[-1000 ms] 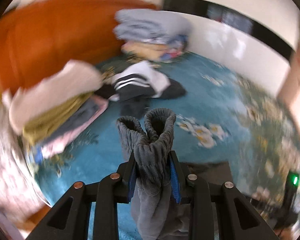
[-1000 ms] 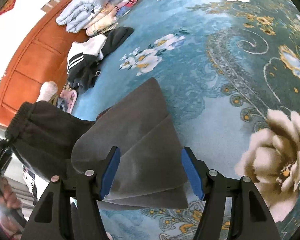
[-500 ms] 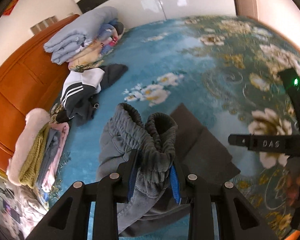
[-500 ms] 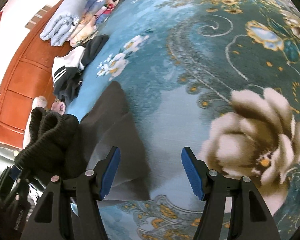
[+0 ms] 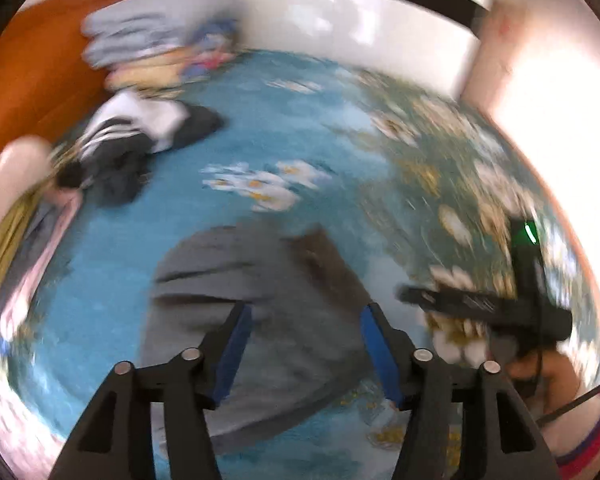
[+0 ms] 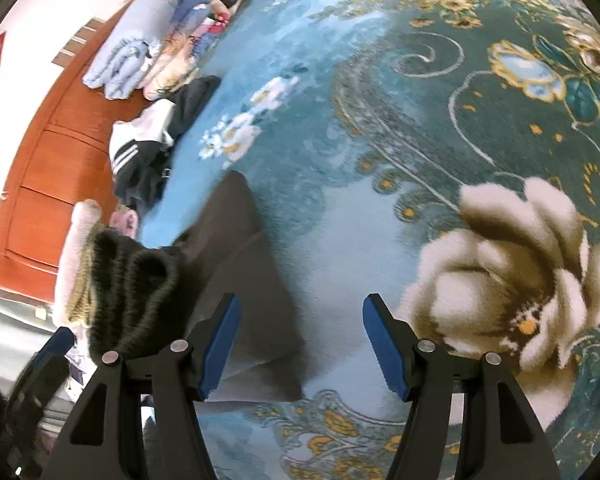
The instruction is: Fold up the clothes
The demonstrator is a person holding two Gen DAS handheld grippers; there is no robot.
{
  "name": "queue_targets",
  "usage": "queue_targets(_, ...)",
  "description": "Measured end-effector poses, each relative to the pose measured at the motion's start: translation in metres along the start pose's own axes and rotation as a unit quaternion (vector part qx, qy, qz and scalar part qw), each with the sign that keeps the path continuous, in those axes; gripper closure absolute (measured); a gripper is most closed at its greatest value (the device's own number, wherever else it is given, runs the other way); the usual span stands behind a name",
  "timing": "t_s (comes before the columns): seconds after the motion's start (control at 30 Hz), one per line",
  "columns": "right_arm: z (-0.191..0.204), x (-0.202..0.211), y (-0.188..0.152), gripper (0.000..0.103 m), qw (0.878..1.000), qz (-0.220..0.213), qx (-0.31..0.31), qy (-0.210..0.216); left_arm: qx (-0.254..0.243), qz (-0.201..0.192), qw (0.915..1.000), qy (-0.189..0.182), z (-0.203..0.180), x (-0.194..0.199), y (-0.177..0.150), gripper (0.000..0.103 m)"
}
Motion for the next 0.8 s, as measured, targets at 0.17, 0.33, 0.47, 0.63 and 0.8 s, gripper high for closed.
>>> queue_targets(0.17,0.022,-0.004,-0.002,0.037,0.997,0.018,0.015,0.073,0.168,0.038,0.9835,0.054,0.093,-0.016,-0.014,0.04)
queue_targets(0.33,0.072,-0.012,-0.014,0.034,0.988,0.035,0.076,0.133,0.18,0.099,0.9765,0.064,0.101,-0.05,-0.047,0.04)
queue_targets(0.47,0.113,-0.012,-0.012,0.034,0.981,0.029,0.131,0.14,0.149,0.117,0.9805,0.052,0.083,-0.062,-0.056,0.04)
queue_targets(0.63,0.129,-0.044,-0.007,0.034,0.982,0.068,0.153,0.093,0.129,0.127,0.9828,0.038,0.076,-0.067,-0.062,0.04)
queue_targets(0.8,0.119,-0.071,-0.01,0.034,0.986,0.087,0.121,0.077,0.156,0.132,0.9789,0.014,0.089,-0.07,-0.068,0.039)
Point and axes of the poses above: each gripper's, at about its wrist camera, not at the fingertips, and x roughly against the way its jaws point, z to its left, y to its top, the point moved 4 cm from there along -x, roughly the way its jaws point, and after that the axes turned 7 degrees about z, right-handed, at the moved point
